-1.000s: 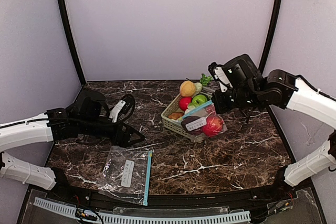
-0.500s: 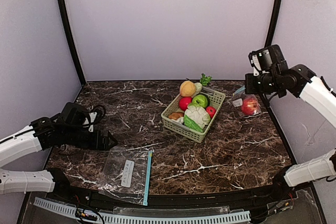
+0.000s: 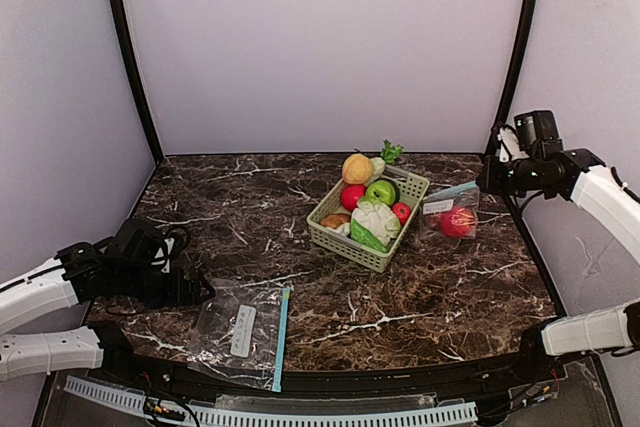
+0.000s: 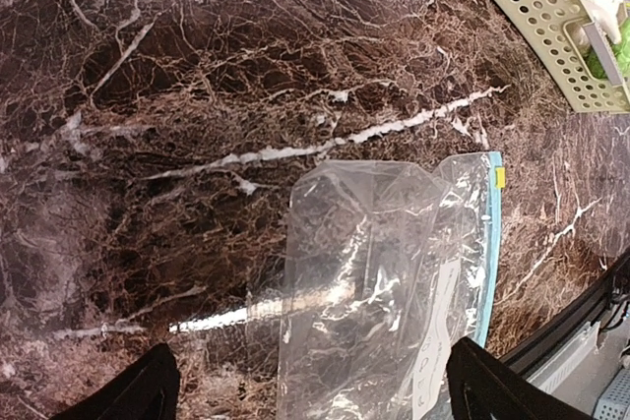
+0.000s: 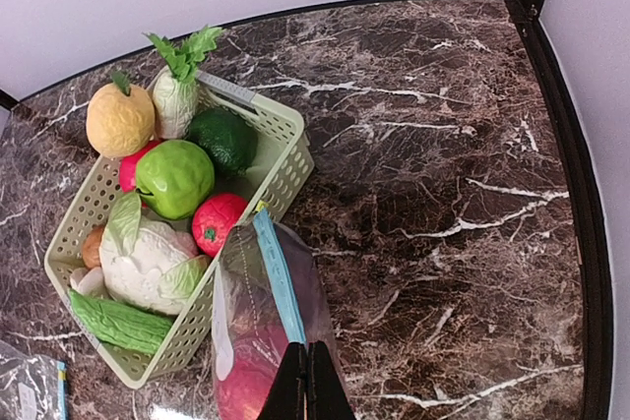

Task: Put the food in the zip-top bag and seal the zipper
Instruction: Place the zipper food storage bag at the corner of the board.

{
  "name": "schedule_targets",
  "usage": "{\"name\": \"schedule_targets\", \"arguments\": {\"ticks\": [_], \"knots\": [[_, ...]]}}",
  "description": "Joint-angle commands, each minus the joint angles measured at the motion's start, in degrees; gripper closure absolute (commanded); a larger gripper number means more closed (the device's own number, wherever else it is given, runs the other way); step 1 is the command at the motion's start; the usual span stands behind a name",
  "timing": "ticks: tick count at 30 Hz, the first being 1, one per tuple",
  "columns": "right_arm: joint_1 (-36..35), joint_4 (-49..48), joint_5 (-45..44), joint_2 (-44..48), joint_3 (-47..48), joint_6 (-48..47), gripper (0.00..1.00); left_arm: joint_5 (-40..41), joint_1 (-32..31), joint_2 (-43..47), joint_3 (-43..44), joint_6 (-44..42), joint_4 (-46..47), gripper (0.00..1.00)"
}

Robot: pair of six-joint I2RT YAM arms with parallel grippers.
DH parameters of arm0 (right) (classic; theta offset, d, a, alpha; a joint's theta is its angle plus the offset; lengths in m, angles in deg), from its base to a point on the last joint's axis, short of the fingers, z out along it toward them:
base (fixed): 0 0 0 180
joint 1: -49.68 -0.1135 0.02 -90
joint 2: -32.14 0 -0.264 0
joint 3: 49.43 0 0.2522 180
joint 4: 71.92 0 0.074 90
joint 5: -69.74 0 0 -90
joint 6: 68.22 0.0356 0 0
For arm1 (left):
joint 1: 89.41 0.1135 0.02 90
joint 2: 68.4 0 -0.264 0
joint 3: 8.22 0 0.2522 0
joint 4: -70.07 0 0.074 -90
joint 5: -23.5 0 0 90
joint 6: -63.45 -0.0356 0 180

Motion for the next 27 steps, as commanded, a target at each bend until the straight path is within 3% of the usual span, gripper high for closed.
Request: {"name": "schedule_targets", "arguments": {"ticks": [1,12,15,18,27], "knots": [[4.60,-5.69,7.21,-2.99,-3.06,0.83,1.00,-2.00,0.31,-0.22,-2.20,2.10,1.49,0.05],[7.54,-6.07,-4.12,-10.58,-6.41,1.22,0.97,-3.82,0.32,-2.20,-3.05,1.69,4.25,0.05],[7.58,-6.08,-8.90,-10.35,-6.95,2.06,0.86,-4.10,0.37,-2.73,-2.98,1.52,4.69,0.05],[7.61,-6.13,-10.79,-9.23,-6.46,1.96,0.59,-4.17,0.37,-2.78,-2.67,1.33,4.82,0.04],[7.62,-5.76,-9.32,-4.61,-4.83,0.45,0.18,-4.02,0.30,-3.95,-2.52,0.56,4.85,0.03]]}}
